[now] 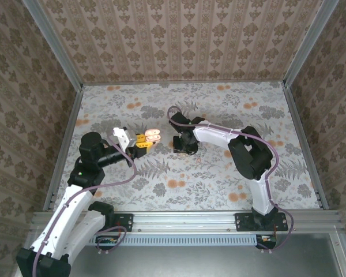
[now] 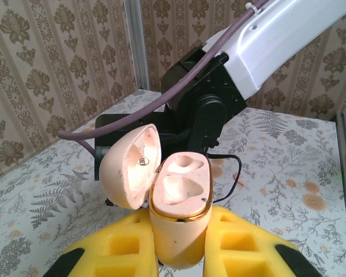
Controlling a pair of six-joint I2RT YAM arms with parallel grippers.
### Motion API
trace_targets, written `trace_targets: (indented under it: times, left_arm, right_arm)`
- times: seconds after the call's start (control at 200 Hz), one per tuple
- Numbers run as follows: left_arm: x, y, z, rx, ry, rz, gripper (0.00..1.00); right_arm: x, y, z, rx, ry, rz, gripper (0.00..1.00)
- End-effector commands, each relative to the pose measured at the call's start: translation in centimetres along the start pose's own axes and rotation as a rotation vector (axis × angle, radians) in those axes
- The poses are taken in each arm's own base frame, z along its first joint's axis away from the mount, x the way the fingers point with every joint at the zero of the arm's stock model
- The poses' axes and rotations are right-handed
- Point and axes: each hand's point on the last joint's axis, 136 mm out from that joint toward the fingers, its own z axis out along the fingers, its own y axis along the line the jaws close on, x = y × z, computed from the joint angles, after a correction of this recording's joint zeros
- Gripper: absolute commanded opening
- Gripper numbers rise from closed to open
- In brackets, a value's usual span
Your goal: Insert the wireless bluetooth earbuds into the charging case
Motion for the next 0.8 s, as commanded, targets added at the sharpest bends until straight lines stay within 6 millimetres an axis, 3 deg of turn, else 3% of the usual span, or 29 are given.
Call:
trace_targets:
  times: [0.0,0.29,0.795]
  left_arm:
    - [-0.1,-0.2,0.0,0.004,-0.004,0.038,0.0]
    - [0.0,-0.2,0.0,0.002,-0.003,0.038,0.0]
    - [0.1,-0.2,0.0,0.0,0.005,0.038,0.0]
  right_arm:
    - [0.4,-1.0,0.0,0.092,0.014,-0.046,0.31]
    - [0.0,-0.5,-0.4,0.176,0.007,-0.127,0.32]
    - [0.3,-1.0,1.0,0.249,0.036,-0.175,0.33]
